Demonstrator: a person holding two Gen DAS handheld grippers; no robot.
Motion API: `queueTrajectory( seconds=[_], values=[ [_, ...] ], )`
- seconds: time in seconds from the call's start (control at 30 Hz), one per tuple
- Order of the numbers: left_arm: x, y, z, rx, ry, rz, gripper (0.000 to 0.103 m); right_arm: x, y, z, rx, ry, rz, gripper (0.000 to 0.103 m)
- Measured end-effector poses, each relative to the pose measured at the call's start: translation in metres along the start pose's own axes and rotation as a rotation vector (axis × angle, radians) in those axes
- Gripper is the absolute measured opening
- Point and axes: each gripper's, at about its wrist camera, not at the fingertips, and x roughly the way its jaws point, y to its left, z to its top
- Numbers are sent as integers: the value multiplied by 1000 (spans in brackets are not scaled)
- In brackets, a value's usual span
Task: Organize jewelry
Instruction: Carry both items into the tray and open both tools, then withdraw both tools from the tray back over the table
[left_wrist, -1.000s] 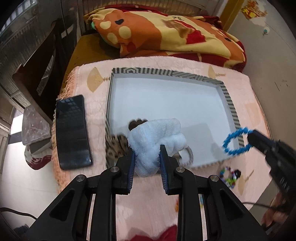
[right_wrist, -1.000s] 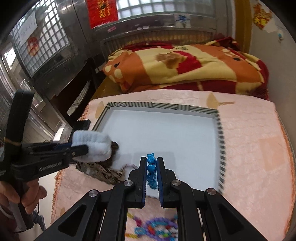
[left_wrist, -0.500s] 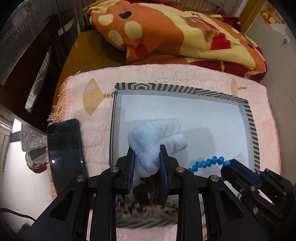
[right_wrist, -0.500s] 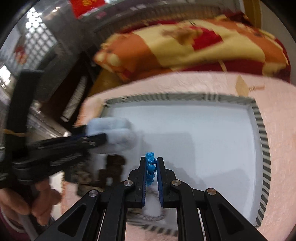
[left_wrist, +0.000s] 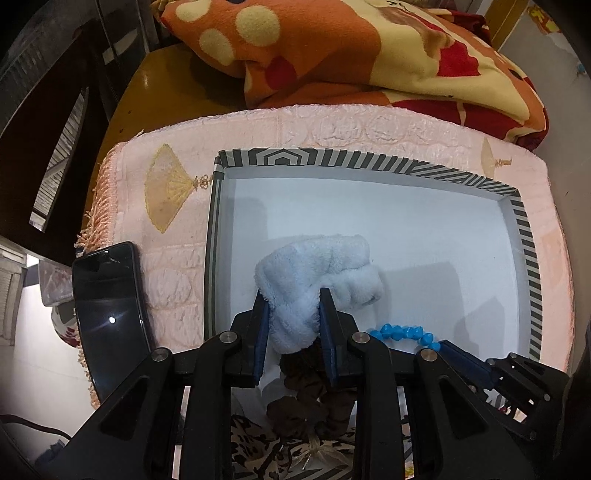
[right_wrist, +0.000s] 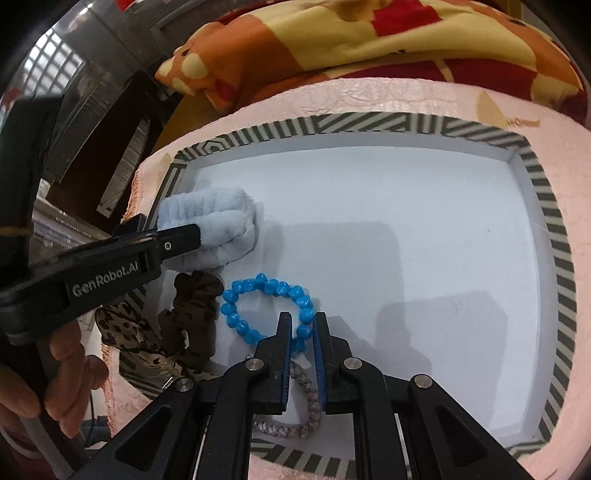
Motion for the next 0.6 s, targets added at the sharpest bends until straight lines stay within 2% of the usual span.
queueTrajectory(
  seconds=[0.03, 0.1, 0.33, 0.47, 0.6],
  values=[
    [0, -1, -1, 3, -3, 5, 25, -4, -2, -1, 7, -4, 2, 28],
    [0, -4, -2, 9, -9, 13, 25, -13, -5, -2, 20, -20, 2, 43],
    [-8, -12, -8, 34, -21, 35, 40, -56, -14, -10, 56, -84, -35, 43],
    [-27, -11, -15, 32, -50, 26, 49, -82, -16, -20, 48, -135, -83, 44],
    [-52, -19, -31, 29, -90, 24, 53, -103, -25, -35, 55, -168, -126, 45]
  ],
)
